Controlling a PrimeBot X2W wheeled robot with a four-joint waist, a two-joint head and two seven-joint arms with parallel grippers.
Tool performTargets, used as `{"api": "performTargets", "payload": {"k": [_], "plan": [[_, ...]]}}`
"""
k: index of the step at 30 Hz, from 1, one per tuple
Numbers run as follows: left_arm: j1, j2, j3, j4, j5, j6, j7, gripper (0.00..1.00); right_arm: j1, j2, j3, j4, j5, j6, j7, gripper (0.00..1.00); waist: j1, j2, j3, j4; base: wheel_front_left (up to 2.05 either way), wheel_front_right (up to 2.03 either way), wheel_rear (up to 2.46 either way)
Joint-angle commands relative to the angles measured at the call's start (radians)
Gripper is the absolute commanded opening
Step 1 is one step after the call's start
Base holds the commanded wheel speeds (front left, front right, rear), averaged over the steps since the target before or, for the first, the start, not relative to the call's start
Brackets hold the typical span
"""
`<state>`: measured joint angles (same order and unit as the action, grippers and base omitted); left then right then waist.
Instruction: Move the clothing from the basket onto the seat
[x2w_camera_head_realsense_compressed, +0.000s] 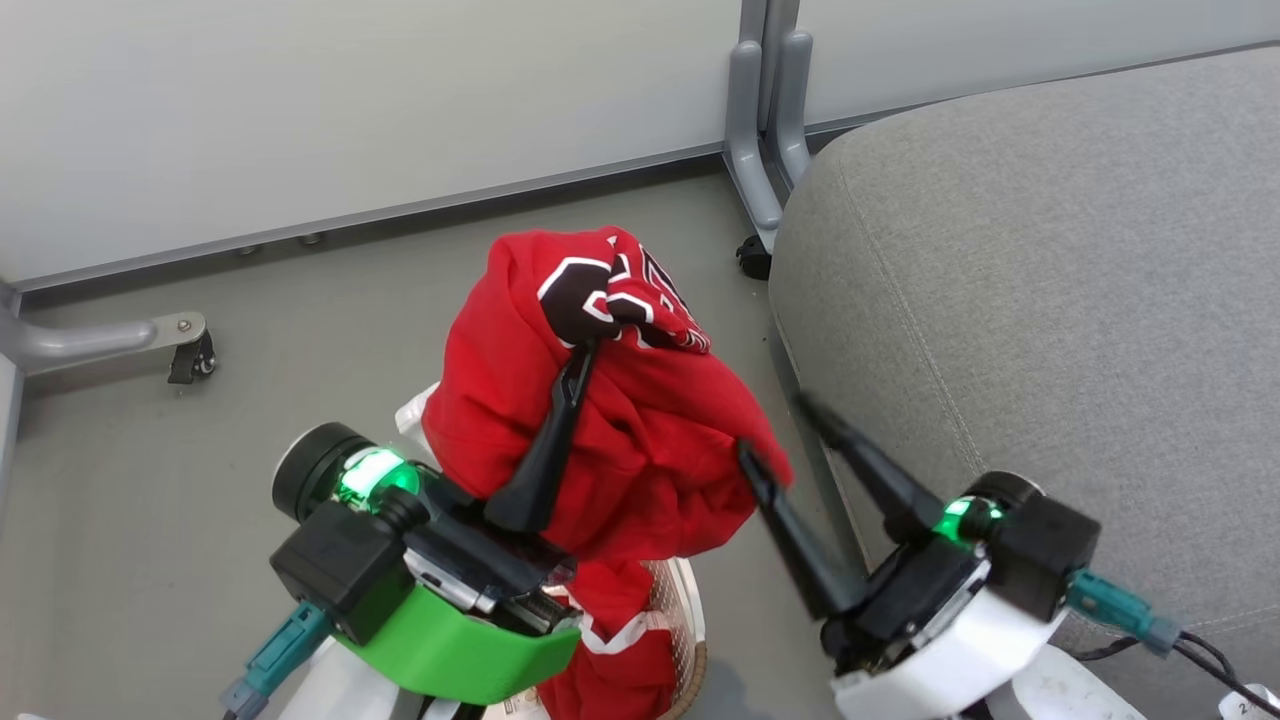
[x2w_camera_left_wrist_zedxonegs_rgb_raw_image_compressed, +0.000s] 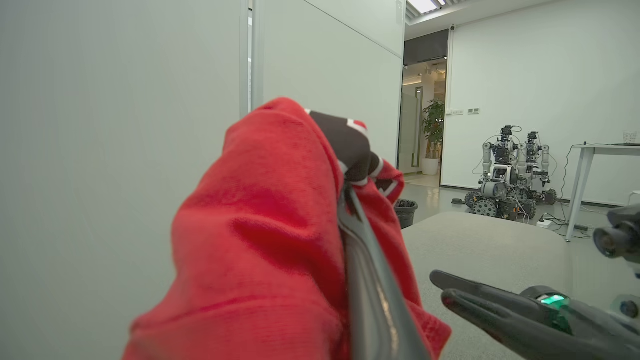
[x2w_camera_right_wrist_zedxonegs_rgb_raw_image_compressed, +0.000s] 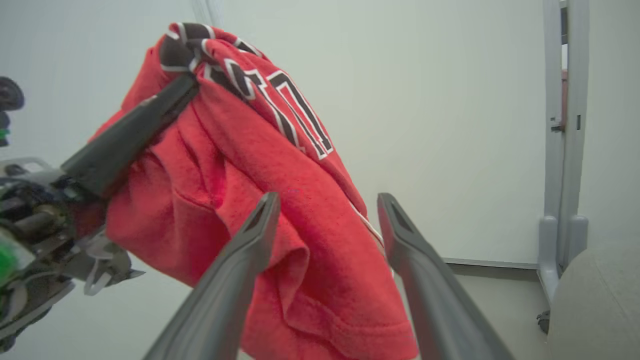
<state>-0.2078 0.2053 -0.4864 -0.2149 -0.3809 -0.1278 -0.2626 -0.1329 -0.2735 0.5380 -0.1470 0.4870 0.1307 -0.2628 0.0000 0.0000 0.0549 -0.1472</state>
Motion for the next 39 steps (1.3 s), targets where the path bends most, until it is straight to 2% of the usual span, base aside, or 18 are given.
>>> {"api": "performTargets", "payload": {"k": [1, 3, 9, 20, 27, 30, 39], "plan": [[0.000, 0.009, -0.003, 0.002, -0.007, -0.004, -0.003, 0.00, -0.022, -0.029, 0.031, -0.009, -0.008, 0.000, -0.003, 1.00, 0.0000, 0.0000, 0.001, 0.000, 0.00, 0.00, 0.00], [-0.009, 0.014, -0.016, 0.002, -0.003, -0.004, -0.003, 0.00, -0.051, -0.073, 0.091, -0.008, -0.035, 0.000, -0.003, 1.00, 0.0000, 0.0000, 0.003, 0.000, 0.00, 0.00, 0.00], [-0.030, 0.027, -0.054, 0.003, 0.012, -0.004, -0.003, 0.00, -0.144, -0.149, 0.184, 0.036, -0.109, 0.000, -0.003, 1.00, 0.0000, 0.0000, 0.003, 0.005, 0.00, 0.00, 0.00], [-0.052, 0.055, -0.145, 0.014, 0.006, -0.004, -0.003, 0.00, -0.290, -0.229, 0.367, 0.131, -0.119, 0.000, -0.003, 1.00, 0.0000, 0.0000, -0.016, 0.027, 0.00, 0.00, 0.00], [-0.056, 0.053, -0.174, 0.012, 0.005, -0.004, -0.003, 0.00, -0.354, -0.221, 0.480, 0.176, -0.088, 0.000, -0.003, 1.00, 0.0000, 0.0000, -0.023, 0.035, 0.00, 0.00, 0.00], [-0.059, 0.050, -0.187, 0.018, 0.006, -0.004, -0.003, 0.00, -0.383, -0.194, 0.522, 0.195, -0.076, 0.000, -0.003, 1.00, 0.0000, 0.0000, -0.024, 0.036, 0.00, 0.00, 0.00], [-0.064, 0.042, -0.186, 0.031, 0.012, -0.004, -0.003, 0.00, -0.401, -0.121, 0.526, 0.244, -0.081, 0.000, -0.003, 1.00, 0.0000, 0.0000, -0.017, 0.039, 0.00, 0.00, 0.00]]}}
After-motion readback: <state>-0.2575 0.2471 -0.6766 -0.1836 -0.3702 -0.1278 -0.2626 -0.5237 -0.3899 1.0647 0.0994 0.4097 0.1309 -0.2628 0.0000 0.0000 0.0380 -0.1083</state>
